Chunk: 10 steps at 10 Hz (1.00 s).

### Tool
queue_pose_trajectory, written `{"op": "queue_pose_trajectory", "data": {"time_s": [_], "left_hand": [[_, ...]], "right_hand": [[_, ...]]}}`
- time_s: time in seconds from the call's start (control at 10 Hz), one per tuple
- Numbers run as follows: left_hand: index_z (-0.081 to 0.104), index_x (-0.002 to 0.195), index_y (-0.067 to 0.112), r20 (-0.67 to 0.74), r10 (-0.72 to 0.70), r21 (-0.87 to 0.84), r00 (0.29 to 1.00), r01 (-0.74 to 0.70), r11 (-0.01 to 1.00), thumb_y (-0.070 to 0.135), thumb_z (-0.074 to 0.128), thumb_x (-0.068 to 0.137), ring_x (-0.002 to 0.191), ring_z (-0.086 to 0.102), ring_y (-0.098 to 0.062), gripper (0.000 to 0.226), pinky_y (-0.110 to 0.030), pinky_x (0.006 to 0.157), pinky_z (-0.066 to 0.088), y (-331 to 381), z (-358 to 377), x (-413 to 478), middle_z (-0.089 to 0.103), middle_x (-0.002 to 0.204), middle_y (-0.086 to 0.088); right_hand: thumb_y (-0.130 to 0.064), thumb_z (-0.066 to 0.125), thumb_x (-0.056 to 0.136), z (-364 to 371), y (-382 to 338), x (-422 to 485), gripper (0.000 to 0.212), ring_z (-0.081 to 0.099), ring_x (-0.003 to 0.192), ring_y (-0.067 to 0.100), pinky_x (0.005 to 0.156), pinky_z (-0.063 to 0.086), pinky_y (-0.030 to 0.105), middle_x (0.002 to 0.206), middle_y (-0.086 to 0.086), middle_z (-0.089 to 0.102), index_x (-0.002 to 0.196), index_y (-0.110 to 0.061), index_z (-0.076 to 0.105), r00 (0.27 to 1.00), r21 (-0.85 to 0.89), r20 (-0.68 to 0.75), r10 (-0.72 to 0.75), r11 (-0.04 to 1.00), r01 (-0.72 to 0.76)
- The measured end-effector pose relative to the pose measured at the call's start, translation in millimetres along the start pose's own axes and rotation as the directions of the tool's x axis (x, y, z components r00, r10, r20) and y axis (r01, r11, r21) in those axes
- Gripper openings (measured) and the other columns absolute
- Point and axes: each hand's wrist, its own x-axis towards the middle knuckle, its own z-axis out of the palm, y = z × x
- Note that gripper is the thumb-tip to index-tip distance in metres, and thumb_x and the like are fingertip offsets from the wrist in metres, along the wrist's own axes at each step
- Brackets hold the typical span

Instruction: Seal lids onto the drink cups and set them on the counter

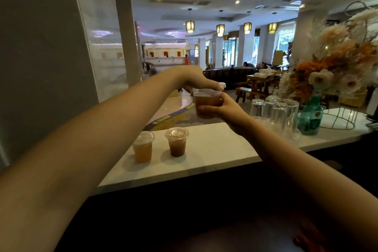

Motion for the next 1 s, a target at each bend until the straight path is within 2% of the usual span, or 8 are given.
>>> {"op": "queue_pose_trajectory", "data": {"time_s": [0.1,0.3,0.4,0.5,0.7,0.8,0.9,1.0], "left_hand": [[0.055,0.118,0.001,0.038,-0.017,0.076,0.999,0.014,0.997,0.064,0.053,0.079,0.096,0.056,-0.026,0.074,-0.030,0.075,0.048,-7,39,32,0.055,0.122,-0.020],[0.061,0.103,0.002,0.128,-0.137,0.169,0.982,0.114,0.979,0.065,0.056,0.076,0.088,0.055,-0.025,0.068,-0.034,0.075,0.043,-26,118,90,0.061,0.102,-0.013],[0.058,0.084,0.004,0.141,-0.193,0.237,0.971,0.156,0.959,0.067,0.054,0.076,0.078,0.054,-0.025,0.064,-0.031,0.060,0.039,-35,148,106,0.058,0.083,-0.010],[0.060,0.092,0.000,0.139,-0.233,0.266,0.962,0.190,0.945,0.066,0.054,0.077,0.077,0.050,-0.025,0.068,-0.030,0.057,0.034,-43,167,111,0.054,0.078,-0.009],[0.054,0.080,0.007,0.078,-0.233,0.306,0.969,0.199,0.931,0.069,0.054,0.075,0.076,0.049,-0.025,0.062,-0.031,0.058,0.031,-52,178,117,0.058,0.084,-0.011],[0.061,0.100,0.005,0.068,-0.207,0.371,0.976,0.168,0.913,0.071,0.049,0.077,0.086,0.052,-0.027,0.071,-0.031,0.069,0.034,-53,182,118,0.064,0.103,-0.014],[0.056,0.116,0.004,0.084,-0.207,0.371,0.975,0.162,0.914,0.071,0.044,0.079,0.106,0.053,-0.032,0.077,-0.034,0.078,0.034,-53,182,116,0.060,0.118,-0.016],[0.052,0.127,0.011,0.165,-0.220,0.323,0.961,0.159,0.933,0.071,0.036,0.082,0.118,0.047,-0.033,0.076,-0.040,0.098,0.033,-53,178,113,0.054,0.130,-0.014]], "right_hand": [[-0.010,0.076,0.075,-16,43,16,0.069,0.060,0.106,0.018,0.082,0.055,0.029,0.120,0.007,0.057,0.133,-0.014,0.039,0.997,0.004,0.036,0.072,0.997,-0.072],[0.004,0.071,0.073,-33,134,45,0.067,0.060,0.110,0.027,0.097,0.050,0.046,0.122,0.015,0.059,0.133,-0.011,0.043,0.971,0.026,0.079,0.225,0.973,-0.227],[0.005,0.072,0.072,-32,168,56,0.060,0.062,0.108,0.029,0.094,0.052,0.045,0.117,0.014,0.063,0.125,-0.014,0.051,0.955,0.041,0.124,0.268,0.961,-0.275],[0.001,0.074,0.072,-30,194,62,0.059,0.062,0.108,0.029,0.094,0.052,0.044,0.116,0.014,0.064,0.124,-0.012,0.053,0.943,0.040,0.154,0.294,0.952,-0.303],[-0.005,0.077,0.072,-27,206,69,0.064,0.062,0.102,0.014,0.073,0.051,0.016,0.114,0.003,0.064,0.129,-0.014,0.049,0.943,-0.005,0.186,0.274,0.960,-0.278],[-0.005,0.077,0.073,-29,208,73,0.065,0.062,0.104,0.016,0.070,0.051,0.013,0.115,0.004,0.064,0.130,-0.014,0.049,0.942,-0.021,0.192,0.274,0.961,-0.275],[-0.005,0.077,0.072,-31,205,71,0.071,0.059,0.110,0.018,0.093,0.051,0.029,0.123,0.006,0.060,0.135,-0.014,0.044,0.932,-0.125,0.212,0.292,0.954,-0.271],[0.000,0.075,0.072,-44,197,73,0.074,0.056,0.109,0.014,0.089,0.052,0.024,0.129,0.007,0.054,0.136,-0.011,0.039,0.902,-0.188,0.261,0.344,0.935,-0.302]]}}
